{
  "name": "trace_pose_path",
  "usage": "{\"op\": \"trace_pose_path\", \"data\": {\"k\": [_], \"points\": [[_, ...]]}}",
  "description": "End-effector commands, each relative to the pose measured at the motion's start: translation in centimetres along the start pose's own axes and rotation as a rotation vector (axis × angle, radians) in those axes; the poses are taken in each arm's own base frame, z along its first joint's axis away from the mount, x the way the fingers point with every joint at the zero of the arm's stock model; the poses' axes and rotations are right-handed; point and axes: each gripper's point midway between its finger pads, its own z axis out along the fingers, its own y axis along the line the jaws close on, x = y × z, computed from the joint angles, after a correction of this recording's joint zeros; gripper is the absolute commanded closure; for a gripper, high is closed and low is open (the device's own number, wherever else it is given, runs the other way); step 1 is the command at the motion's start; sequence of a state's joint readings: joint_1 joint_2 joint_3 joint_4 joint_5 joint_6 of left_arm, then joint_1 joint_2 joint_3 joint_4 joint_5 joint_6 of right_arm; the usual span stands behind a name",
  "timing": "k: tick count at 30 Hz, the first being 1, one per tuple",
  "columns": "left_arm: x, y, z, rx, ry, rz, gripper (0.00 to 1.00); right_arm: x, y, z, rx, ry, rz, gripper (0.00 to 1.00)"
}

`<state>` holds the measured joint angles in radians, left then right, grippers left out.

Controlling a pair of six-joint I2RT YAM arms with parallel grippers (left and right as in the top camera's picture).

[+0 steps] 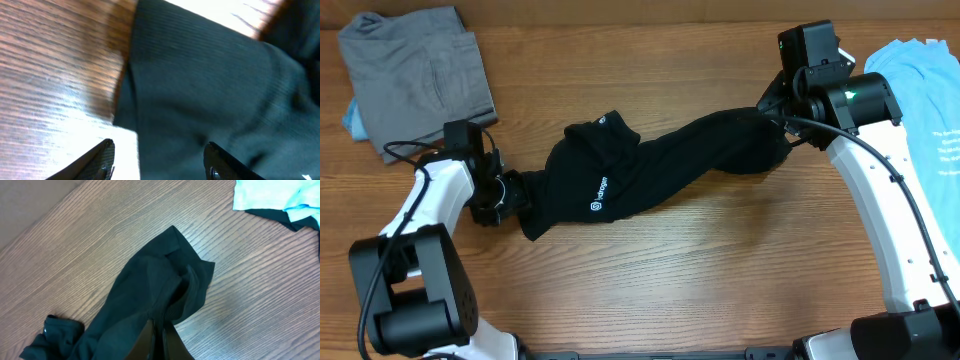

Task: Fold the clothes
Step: 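Lift the polo with both grippers and stretch it apart, then lay down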

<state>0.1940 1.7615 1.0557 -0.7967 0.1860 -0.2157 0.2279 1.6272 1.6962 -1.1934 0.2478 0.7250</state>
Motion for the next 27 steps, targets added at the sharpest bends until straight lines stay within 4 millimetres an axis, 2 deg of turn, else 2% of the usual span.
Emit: {"op": "trace_pose_path", "data": {"k": [1, 5, 9, 16, 19, 23, 27], "points": [[-0.2, 0.9, 1.3, -0.042, 0.024, -0.036, 0.39, -1.1, -0.4, -0.6, 0.006, -0.041, 0.020, 0.96], [0.2, 1.1, 2.8, -0.041, 0.066, -0.042, 0.43, -1.1, -0.4, -0.6, 0.006, -0.041, 0.020, 0.96], [0.2, 1.1, 3.0, -0.040, 0.068, -0.042, 0.51, -1.1, -0.3, -0.6, 0.005, -0.041, 0.021, 0.96], [-0.1, -0.2, 2.9, 0.031, 0.062, -0.036, 0.75, -1.0, -0.4, -0.6, 0.009, -0.037, 0.022, 0.96], [-0.1, -0.2, 2.9, 0.030, 0.063, -0.036, 0.96, -1.0, -0.4, -0.6, 0.009, -0.037, 0.022, 0.96], [0.1, -0.1, 2.9, 0.028, 0.071, -0.038, 0.96, -1.0, -0.4, -0.6, 0.009, -0.037, 0.022, 0.96], [0.2, -0.4, 1.4, 0.026, 0.078, -0.040, 0.96, -0.9, -0.5, -0.6, 0.011, -0.036, 0.021, 0.96]]}}
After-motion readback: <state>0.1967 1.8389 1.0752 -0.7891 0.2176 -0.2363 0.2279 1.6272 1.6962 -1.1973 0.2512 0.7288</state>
